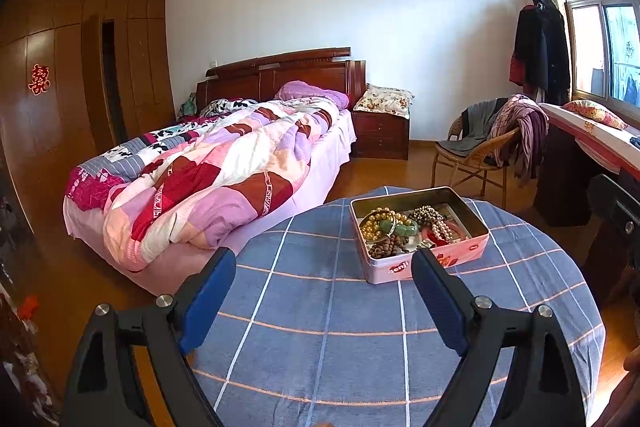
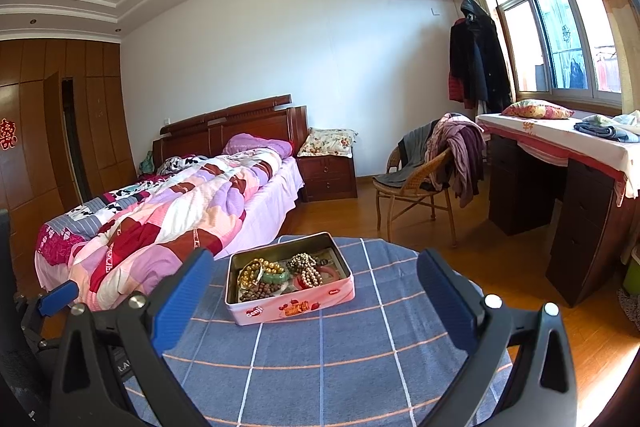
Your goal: Organize jewelry
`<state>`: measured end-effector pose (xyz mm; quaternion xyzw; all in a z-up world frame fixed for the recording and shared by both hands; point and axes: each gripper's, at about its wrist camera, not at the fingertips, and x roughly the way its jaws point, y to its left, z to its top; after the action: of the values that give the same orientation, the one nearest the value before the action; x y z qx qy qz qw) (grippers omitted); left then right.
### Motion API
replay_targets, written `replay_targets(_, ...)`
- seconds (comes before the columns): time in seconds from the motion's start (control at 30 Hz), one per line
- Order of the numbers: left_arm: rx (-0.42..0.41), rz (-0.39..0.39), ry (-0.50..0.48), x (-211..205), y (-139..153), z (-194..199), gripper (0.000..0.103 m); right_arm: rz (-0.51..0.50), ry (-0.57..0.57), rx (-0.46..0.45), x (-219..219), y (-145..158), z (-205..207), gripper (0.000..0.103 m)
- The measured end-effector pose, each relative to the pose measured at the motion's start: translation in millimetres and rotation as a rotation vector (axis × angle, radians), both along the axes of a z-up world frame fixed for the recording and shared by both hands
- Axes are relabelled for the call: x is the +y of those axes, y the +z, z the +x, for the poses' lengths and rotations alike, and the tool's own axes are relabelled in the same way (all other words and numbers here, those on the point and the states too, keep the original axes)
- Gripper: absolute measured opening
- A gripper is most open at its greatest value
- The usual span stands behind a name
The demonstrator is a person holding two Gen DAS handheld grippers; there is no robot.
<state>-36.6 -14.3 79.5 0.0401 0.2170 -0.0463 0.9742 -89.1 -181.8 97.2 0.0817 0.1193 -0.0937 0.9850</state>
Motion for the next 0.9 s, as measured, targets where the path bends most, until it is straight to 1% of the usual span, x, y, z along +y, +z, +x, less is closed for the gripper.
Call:
replay_targets(0.43, 0.002, 0.012, 0.003, -1.9, -1.3, 3.5, 0.09, 0.001, 0.001, 0.004, -1.8, -2.5, 0.3, 0.103)
replay_targets(0.7, 0.01, 0.001, 0.005, 0.1, -2.1, 6.4, 0.09, 0.001, 0.002, 0.005, -1.4, -2.8, 1.1, 0.103)
replay_targets(0.9, 0.001, 0.011, -0.001, -0.1, -1.9, 7.5, 0.09, 0.001, 0.001, 0.005, -1.5, -2.8, 1.2, 0.103)
